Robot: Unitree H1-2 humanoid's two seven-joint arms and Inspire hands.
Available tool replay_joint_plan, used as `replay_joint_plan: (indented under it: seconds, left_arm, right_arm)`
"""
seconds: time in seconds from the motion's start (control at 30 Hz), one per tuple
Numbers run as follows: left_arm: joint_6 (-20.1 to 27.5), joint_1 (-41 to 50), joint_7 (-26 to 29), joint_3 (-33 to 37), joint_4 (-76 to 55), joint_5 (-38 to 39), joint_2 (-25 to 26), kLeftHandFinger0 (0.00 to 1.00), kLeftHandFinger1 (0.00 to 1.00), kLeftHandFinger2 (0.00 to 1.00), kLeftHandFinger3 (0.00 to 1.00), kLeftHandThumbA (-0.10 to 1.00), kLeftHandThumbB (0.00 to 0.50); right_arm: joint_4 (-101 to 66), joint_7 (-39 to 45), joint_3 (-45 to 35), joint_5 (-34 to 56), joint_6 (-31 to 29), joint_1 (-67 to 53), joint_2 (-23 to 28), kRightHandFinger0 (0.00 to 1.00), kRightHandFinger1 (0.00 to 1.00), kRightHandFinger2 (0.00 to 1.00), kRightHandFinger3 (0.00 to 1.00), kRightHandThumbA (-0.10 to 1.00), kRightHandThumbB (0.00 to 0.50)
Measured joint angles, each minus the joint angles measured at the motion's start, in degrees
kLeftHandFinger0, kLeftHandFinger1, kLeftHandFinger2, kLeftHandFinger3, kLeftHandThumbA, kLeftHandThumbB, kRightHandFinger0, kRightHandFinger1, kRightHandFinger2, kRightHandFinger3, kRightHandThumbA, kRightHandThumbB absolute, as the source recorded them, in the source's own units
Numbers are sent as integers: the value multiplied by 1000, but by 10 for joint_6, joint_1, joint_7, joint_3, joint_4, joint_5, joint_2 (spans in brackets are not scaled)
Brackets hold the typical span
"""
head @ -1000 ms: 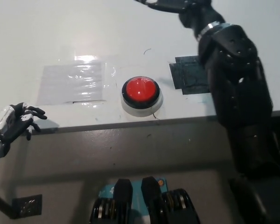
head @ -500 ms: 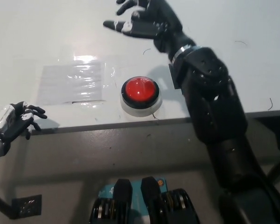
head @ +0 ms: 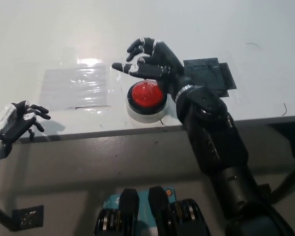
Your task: The robot uses its right hand to make a fist and press the red button kept in the middle of the desk
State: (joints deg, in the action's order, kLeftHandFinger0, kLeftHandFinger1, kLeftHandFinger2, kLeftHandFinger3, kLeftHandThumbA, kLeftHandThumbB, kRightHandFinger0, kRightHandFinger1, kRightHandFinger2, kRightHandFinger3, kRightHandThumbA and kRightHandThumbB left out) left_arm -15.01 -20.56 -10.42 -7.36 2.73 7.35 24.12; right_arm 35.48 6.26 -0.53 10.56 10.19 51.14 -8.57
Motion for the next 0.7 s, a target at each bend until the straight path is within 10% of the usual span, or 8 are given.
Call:
replay_joint_plan:
  seconds: [0.7]
  left_arm:
    - [-5, -18, 0, 1, 2, -2, 3, 215, 330, 467, 602, 478, 0]
  right_arm:
    - [25, -4, -8, -2, -10, -50, 0, 0, 0, 233, 346, 1000, 244]
